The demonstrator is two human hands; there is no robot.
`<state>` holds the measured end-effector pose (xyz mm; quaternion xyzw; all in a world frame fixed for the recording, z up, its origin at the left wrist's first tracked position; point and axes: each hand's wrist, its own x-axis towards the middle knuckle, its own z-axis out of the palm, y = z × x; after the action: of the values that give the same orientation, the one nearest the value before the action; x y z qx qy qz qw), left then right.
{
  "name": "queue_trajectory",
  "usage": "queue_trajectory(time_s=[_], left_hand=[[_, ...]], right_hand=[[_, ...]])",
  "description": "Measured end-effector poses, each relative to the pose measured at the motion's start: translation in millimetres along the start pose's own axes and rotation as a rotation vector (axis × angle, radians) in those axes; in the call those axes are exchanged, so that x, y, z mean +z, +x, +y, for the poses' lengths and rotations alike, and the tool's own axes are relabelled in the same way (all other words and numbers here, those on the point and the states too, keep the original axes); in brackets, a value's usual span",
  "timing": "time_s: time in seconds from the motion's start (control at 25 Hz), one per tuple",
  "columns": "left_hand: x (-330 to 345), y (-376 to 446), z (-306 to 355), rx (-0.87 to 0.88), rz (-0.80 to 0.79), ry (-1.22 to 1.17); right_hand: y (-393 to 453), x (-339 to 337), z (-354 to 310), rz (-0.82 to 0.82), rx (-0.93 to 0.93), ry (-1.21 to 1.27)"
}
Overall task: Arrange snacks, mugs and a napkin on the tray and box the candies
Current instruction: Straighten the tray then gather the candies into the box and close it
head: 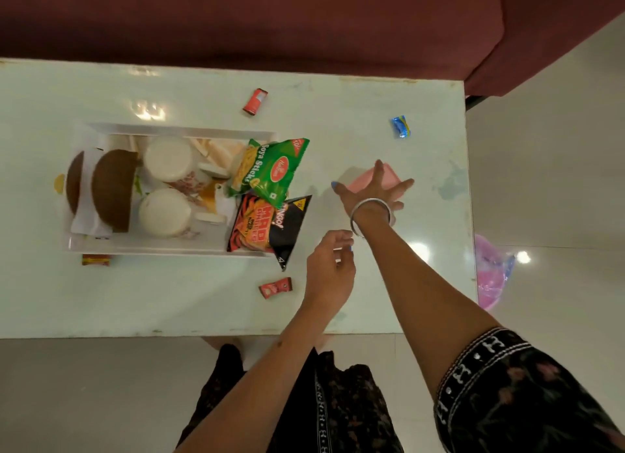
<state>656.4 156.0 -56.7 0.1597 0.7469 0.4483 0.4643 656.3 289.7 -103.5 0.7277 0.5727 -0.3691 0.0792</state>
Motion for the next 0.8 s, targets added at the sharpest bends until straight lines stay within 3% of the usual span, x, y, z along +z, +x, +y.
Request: queue_trajectory(time_s=[0.2,0.44,0.56,0.8], left_hand=[[10,9,-18,-0.234,0.051,-0.107],[17,28,-15,-0.699,0.022,-0.649],[20,32,-20,-0.746,-0.028,-0.813],[21,36,-32,-0.751,0.024,-0.745]], right_hand=[[5,-10,7,0.002,-0.119,-0.195],[-8,-46,39,-0.411,-0.038,0.220],[-19,-49,52,-0.547,-0.064,0.156],[-27,-51,62,-0.635,-0.118,0.243]])
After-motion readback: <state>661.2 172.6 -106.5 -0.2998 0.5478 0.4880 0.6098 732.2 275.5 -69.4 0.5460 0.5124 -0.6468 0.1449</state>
